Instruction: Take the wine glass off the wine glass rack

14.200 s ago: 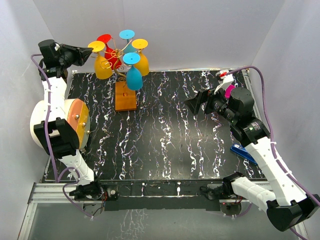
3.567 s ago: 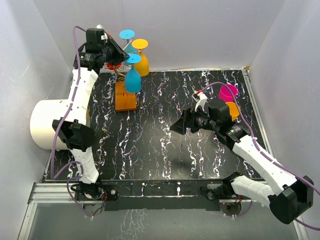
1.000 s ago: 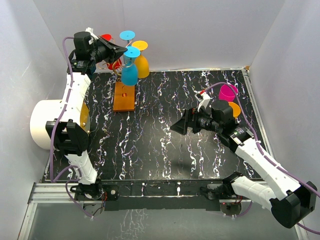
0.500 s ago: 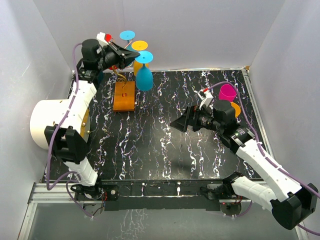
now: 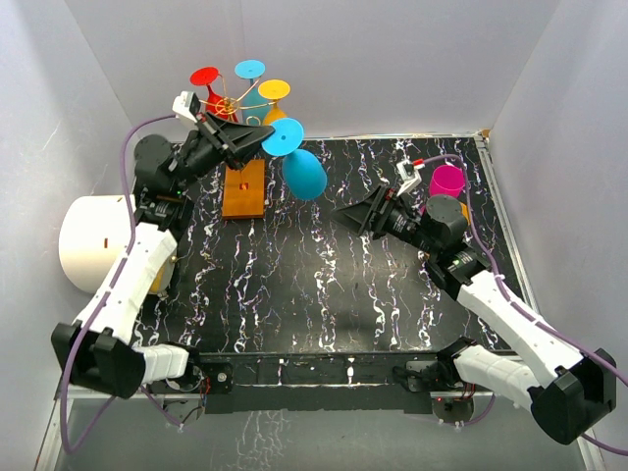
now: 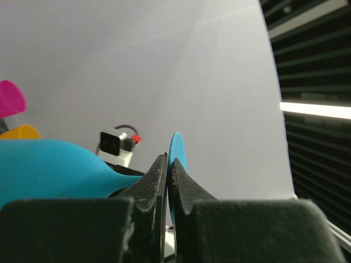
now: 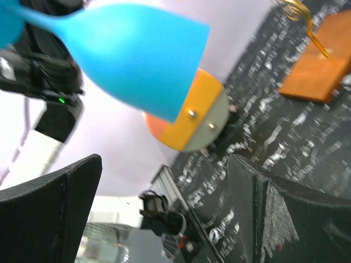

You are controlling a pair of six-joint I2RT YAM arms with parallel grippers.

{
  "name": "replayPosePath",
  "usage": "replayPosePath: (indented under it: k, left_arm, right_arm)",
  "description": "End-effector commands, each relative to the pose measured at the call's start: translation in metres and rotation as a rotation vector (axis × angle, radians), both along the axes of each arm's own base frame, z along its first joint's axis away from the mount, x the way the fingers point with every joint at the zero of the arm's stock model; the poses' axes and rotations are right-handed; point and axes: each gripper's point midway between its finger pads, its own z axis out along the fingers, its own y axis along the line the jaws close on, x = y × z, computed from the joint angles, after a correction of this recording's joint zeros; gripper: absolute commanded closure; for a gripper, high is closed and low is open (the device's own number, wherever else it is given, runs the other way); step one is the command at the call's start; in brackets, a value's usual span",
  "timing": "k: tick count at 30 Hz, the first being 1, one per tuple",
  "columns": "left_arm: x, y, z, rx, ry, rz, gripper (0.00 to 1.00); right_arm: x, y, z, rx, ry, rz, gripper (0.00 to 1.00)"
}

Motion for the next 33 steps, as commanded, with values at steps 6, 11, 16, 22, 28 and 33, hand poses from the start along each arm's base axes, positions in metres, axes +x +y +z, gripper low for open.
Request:
replayPosePath:
  k: [6,11,16,22,28,33]
  left_arm:
    - [-0.062,0.015,0.044,-0.191,-0.16,-0.081,1.0]
    - [-0.074,0.019,0.038,-0.24,-0.16,-0.11,1.0]
    - [-0.08,0.023,0.032,-0.275,-0.162,-0.113,1.0]
    - [-0.081,0.026,0.029,-0.3,-0.172,-0.112,1.0]
    - [-0.078,0.026,0.019,-0.287,-0.156,-0.093,1.0]
    - [-0.076,0.026,-0.005,-0.215,-0.122,-0.034,0.64]
  right_arm:
    - [-0.017,0.005,0.105,0.409,-0.182,0.133,0.07]
    - [-0.034,0.013,0.125,0.48,-0.217,0.211,0.14]
    - [-0.053,0.017,0.139,0.538,-0.234,0.267,0.27]
    - [-0.071,0.006,0.154,0.631,-0.23,0.293,0.62]
    - [-0.079,-0.008,0.166,0.66,-0.234,0.243,0.88]
    - [-0.08,-0.02,0.173,0.66,-0.261,0.174,1.0]
